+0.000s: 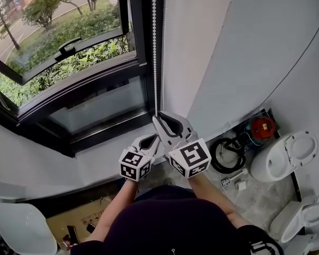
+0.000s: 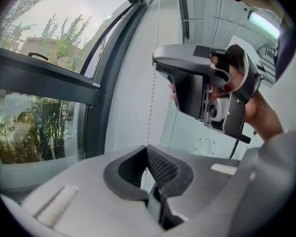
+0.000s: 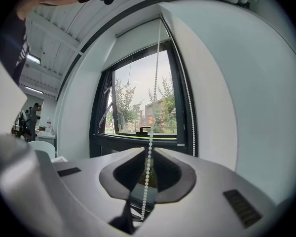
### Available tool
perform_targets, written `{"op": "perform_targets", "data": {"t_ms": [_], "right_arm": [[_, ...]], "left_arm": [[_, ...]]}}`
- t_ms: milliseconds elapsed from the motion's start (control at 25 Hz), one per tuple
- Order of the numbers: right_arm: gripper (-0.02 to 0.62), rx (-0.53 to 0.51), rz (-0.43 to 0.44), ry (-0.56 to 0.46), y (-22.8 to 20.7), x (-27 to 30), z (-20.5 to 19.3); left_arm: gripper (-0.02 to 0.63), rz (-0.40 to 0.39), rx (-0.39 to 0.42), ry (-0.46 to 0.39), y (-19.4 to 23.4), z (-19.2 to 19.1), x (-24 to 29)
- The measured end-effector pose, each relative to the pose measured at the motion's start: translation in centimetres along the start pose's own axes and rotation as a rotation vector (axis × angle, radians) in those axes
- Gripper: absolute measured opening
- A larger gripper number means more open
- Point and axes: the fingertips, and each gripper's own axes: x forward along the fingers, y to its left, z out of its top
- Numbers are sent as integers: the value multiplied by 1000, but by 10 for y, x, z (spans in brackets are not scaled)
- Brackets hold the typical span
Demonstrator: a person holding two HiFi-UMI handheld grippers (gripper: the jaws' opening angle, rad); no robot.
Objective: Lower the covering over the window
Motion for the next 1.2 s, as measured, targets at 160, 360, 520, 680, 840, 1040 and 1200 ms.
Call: {"op": "perform_targets", "data": {"t_ms": [160, 360, 520, 680, 840, 1040, 1200], "right_arm": [[14, 10, -19, 10, -3, 1, -1], [14, -81, -33, 68, -3, 3, -3], [14, -85, -29, 124, -5, 11, -21], [14, -58, -25, 185, -6, 10, -49], [14, -44, -25, 235, -8, 11, -73], [14, 27, -1, 263, -13, 10, -91], [14, 1, 16, 307, -9, 9, -110]], "left_arm": [[12, -8, 3, 2, -3, -2, -1], [12, -20, -51, 6, -1, -2, -6], [12, -22, -25, 85, 1, -22, -3], [12, -38, -42, 163, -5, -50, 1], [12, -29, -41, 206, -4, -69, 2], [14, 10, -24, 172, 3, -85, -1], [14, 45, -21, 172, 10, -103, -7]]}}
